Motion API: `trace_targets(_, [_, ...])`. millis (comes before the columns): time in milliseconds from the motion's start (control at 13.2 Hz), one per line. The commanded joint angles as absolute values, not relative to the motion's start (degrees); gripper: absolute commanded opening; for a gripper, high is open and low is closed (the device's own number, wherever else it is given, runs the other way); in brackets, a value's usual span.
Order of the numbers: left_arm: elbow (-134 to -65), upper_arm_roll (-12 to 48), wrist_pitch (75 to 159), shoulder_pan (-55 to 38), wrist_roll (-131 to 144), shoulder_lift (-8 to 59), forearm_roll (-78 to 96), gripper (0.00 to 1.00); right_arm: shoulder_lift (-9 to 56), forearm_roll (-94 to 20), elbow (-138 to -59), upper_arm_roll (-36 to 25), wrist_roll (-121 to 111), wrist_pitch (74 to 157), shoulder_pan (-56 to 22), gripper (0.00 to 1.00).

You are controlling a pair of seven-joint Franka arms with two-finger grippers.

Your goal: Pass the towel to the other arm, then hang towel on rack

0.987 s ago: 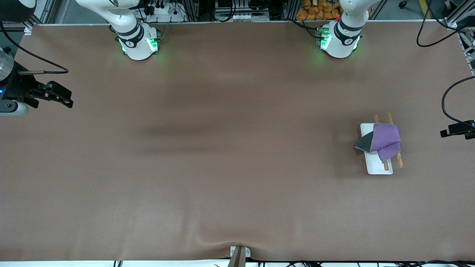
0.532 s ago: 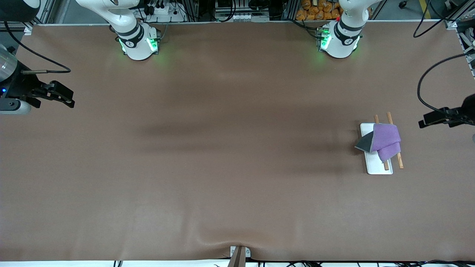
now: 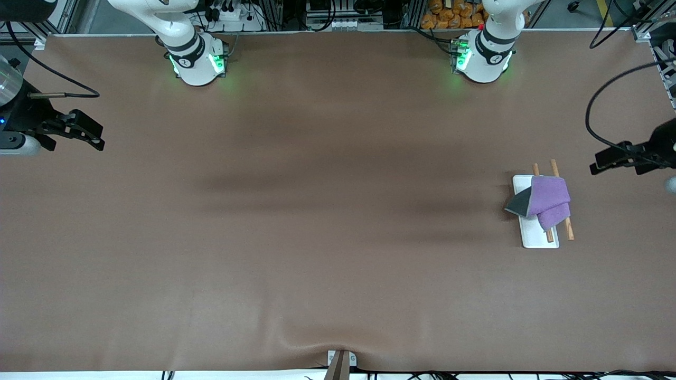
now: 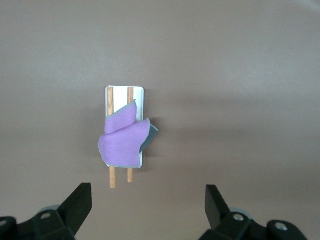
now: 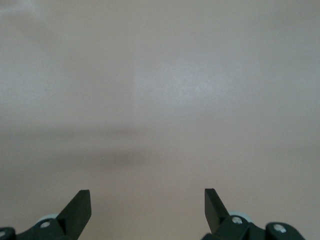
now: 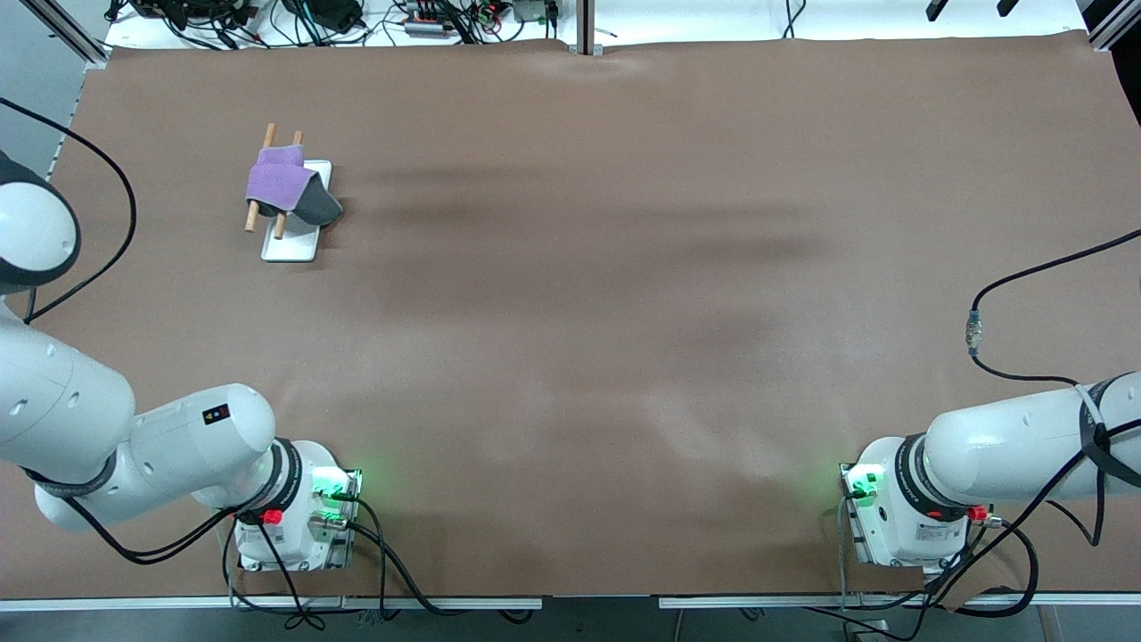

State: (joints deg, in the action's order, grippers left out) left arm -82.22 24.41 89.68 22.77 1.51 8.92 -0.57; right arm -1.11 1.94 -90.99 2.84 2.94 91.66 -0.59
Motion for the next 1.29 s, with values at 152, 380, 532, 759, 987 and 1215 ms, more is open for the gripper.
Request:
trace_targets(152, [-87.2,15.1,88.0,12.0,3.4,1.2,-1.8,1.0,-0.7,1.6,-89.1,3.5,2.0,91.8,0.5,1.0])
trace_targets(380, [-91.4,9.8,88.1,6.2,4.0,-2.8,-1.3,1.0,-0.6,1.4,-89.1,3.5,2.1,91.8,0.6,1.0])
trace_targets(532, [-91.7,9.8,88.0,5.4,4.7,-3.3,-1.3,1.0,-0.7,1.4,-89.1,3.5,2.0,91.7,0.5,1.0])
trace_targets(759, [-91.1,9.8,87.3,5.4,4.1,-3.2,-1.3,1.0,-0.6,1.2,-89.0,3.5,2.1,91.8,0.8,1.0])
trace_targets(987, [-90.7,9.8,87.0,5.4,4.0,-2.9,-1.3,1.0,-0.5,1.1,-89.0,3.5,2.1,91.8,1.0,1.0])
trace_targets(1215, [-89.6,9.8,84.0,5.7,4.5,-2.6,-1.7,1.0,-0.4,1.0,-89.0,3.5,2.2,91.8,1.1,1.0])
